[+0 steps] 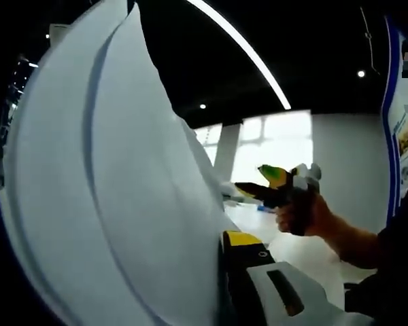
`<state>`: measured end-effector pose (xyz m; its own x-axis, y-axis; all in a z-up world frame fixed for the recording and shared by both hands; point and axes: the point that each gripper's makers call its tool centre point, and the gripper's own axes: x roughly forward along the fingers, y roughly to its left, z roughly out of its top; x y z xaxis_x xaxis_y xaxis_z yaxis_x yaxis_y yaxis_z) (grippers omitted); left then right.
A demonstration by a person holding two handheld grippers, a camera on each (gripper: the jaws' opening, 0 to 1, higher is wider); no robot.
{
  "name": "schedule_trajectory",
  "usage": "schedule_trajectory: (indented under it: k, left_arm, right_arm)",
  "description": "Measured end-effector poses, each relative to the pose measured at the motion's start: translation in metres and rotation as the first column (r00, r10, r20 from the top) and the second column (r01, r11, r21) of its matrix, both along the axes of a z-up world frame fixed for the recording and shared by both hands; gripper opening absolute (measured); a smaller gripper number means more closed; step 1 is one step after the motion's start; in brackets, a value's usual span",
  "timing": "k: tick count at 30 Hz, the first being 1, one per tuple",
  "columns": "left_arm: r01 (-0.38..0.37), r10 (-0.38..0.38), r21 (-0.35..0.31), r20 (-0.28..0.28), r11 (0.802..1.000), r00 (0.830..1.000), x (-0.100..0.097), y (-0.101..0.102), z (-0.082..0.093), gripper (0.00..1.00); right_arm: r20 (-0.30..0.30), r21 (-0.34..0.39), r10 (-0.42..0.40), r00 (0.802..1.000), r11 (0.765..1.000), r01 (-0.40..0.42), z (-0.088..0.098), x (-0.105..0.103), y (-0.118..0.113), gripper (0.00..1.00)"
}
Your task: Organize the stack of printing papers by aligning and flattening the scattered papers on the table
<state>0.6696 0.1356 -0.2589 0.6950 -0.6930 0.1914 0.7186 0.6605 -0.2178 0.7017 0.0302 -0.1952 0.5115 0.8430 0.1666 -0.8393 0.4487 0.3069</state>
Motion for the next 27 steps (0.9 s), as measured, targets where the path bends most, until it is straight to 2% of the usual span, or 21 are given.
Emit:
schedule_trajectory:
  k: [16, 21, 27]
  left_arm:
    - [-0.002, 0.002, -0.001, -0.001, 1.000, 1.000, 0.003, 0.003, 0.000, 0.09]
    - [-0.001, 0.001, 0.003, -0.001, 1.000, 1.000, -0.001, -0.003, -0.001, 0.09]
    - [-0.001, 0.001, 0.007, -0.002, 1.000, 1.000, -0.002, -0.004, -0.001, 0.09]
  right_arm:
    - [0.050, 0.017, -0.074, 0.996, 0.997, 0.073, 0.031, 0.006, -0.033, 0.49]
    - [0.042, 0.018, -0.102, 0.994, 0.995, 0.101, 0.032, 0.011, -0.043, 0.51]
    - [0.032, -0.023, -0.148, 0.988, 0.989, 0.149, 0.021, 0.017, -0.051, 0.51]
